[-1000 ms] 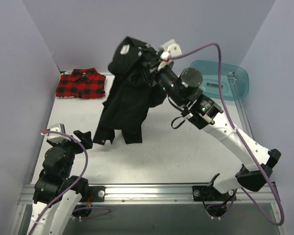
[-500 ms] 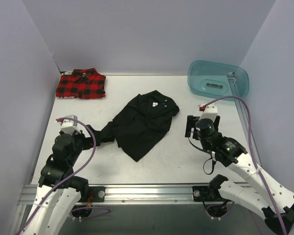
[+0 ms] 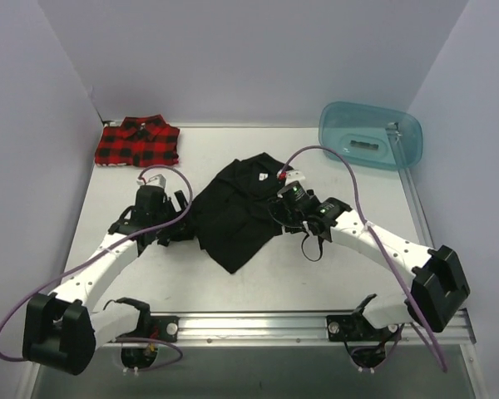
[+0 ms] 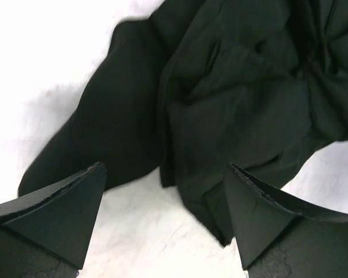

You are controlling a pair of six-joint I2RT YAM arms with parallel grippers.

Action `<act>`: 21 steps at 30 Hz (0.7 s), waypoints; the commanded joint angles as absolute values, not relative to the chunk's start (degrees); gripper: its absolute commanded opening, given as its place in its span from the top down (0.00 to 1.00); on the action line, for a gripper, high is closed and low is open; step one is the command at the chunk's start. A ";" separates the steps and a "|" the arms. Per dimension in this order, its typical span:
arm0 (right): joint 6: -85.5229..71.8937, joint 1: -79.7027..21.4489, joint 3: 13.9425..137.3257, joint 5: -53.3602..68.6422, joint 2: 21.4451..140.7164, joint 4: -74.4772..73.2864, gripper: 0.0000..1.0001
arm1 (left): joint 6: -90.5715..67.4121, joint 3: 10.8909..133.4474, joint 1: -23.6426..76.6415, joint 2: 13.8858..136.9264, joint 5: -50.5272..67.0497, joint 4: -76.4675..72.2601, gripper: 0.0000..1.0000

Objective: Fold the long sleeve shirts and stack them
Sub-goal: Move the shirt to the center of the board, then flatten the shirt out

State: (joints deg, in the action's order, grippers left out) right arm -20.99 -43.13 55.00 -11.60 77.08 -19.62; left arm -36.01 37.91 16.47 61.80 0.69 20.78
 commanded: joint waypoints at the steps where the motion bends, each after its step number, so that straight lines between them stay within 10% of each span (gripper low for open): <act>1: -20.92 -38.68 61.51 -6.77 80.23 -16.70 0.30 | -36.14 47.27 16.52 68.80 2.10 12.83 0.09; 21: -22.06 -31.82 89.21 -5.62 115.48 -12.31 0.33 | -37.26 48.71 19.86 87.90 1.41 9.59 0.21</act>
State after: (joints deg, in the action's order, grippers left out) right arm -20.21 -31.75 86.28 -4.10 114.04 -12.34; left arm -34.81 52.88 19.16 90.96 3.38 12.16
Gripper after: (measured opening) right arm 0.687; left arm 0.792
